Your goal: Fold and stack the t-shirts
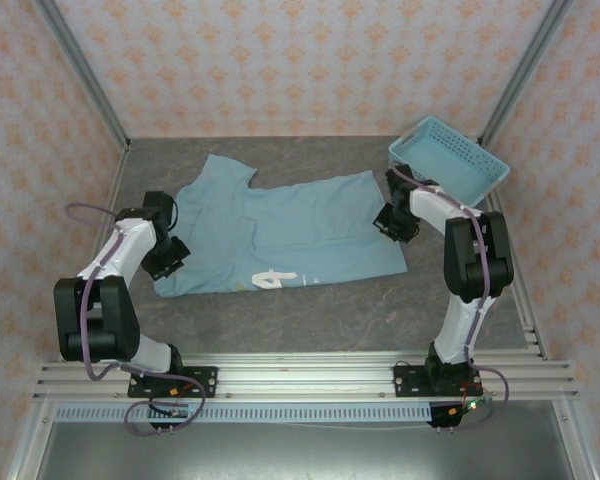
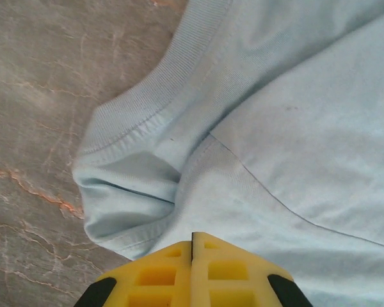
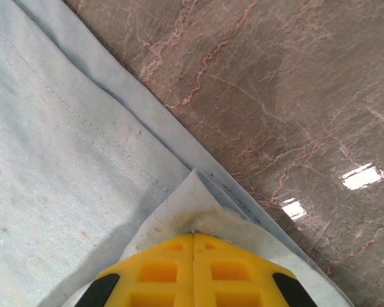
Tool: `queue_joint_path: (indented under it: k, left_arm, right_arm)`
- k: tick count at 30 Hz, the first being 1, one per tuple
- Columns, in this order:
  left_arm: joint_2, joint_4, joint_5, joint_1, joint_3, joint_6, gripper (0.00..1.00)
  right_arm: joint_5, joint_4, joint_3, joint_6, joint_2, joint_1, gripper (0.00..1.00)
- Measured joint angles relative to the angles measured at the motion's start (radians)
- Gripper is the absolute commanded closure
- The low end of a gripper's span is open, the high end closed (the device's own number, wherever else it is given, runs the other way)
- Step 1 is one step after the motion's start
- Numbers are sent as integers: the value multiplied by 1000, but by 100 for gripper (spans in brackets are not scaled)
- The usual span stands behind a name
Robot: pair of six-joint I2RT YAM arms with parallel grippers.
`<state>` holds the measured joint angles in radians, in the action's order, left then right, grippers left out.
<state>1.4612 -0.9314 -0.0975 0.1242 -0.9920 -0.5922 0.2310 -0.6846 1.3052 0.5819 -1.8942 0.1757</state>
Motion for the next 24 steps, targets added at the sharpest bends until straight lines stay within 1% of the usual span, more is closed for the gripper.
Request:
queue_joint_path:
  k: [12,15,17,18,20,22,24]
  left_arm:
    - [0,0,0,-29,26,-13,100]
    - [-10,-9,0,-47,26,-22,100]
    - [-26,-26,-4,-67,26,-40,98]
    - [-34,-36,-12,-79,26,-53,97]
    - [-50,-54,-35,-101,29,-82,93]
    - [-67,-58,-61,-118,51,-114,82]
    - [-84,-71,-80,-122,80,-141,71]
  right_arm:
    - [-9,-54,71,51,-3,0,100]
    - [-14,-52,86,54,-29,0,100]
    - [-14,-53,92,54,-57,0,99]
    - [-14,-53,94,53,-72,-1,95]
    - [-14,-55,93,54,-89,-2,82]
    - [-17,-60,93,47,-85,-3,68]
    - [-23,-60,90,42,-68,-3,60]
